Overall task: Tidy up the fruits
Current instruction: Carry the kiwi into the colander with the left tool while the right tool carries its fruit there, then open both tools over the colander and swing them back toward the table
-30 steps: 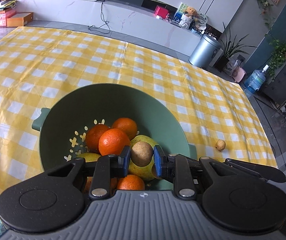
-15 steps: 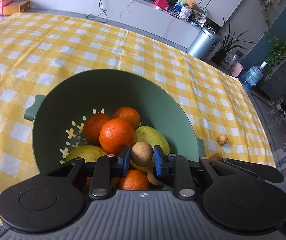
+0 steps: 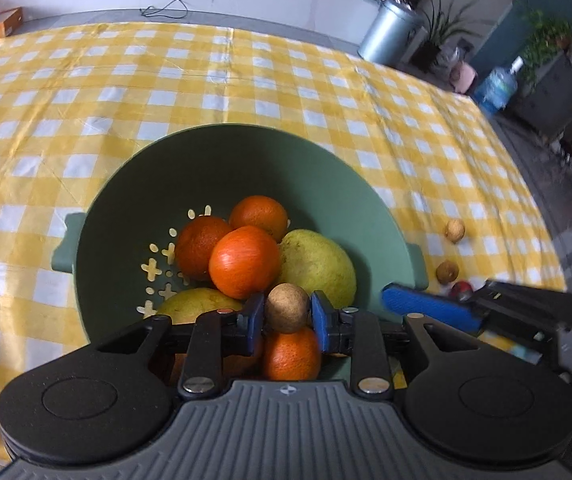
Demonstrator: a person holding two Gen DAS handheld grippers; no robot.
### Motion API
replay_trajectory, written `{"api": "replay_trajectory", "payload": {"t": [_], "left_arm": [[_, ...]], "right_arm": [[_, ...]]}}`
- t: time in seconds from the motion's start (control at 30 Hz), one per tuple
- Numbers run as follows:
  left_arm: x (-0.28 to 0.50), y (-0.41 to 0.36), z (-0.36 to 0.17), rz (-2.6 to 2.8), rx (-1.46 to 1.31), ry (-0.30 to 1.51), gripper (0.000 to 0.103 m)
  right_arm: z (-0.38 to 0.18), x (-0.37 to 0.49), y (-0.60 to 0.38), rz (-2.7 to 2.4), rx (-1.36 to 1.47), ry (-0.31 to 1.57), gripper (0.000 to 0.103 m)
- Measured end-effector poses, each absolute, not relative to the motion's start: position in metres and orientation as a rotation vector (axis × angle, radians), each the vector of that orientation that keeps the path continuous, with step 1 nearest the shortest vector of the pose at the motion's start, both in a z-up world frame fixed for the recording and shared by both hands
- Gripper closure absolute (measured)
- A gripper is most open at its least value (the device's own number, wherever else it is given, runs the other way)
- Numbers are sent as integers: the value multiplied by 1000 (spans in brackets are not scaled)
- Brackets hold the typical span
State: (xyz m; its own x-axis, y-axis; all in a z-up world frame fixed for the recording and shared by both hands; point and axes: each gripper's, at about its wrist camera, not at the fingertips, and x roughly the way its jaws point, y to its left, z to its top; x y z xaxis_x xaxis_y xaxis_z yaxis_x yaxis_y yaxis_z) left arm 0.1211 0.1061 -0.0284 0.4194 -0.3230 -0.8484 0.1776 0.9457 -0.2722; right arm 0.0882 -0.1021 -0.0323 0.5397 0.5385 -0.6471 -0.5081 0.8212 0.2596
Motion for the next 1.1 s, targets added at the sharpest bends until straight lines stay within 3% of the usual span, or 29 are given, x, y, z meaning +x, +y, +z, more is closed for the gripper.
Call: {"api": "replay_trajectory", "payload": {"t": [0.27,0.53,0.6,0.67,1.1], "left_arm": [[119,110,-11,-419,-70,1104,64],[86,132,25,-458,249,820,53],[78,143,20,-420,342,768,53],[73,155,12,-386,432,715,53],[85,215,-47,-214,628,623,53]], "right_arm": [[-21,79,-118,575,48,740,72],[-6,70,-148,488,122,643,58],[-2,68,-157,463,131,617,44],[1,64,-165,438,125,587,40],[0,56,-236,165,96,529,34]]}}
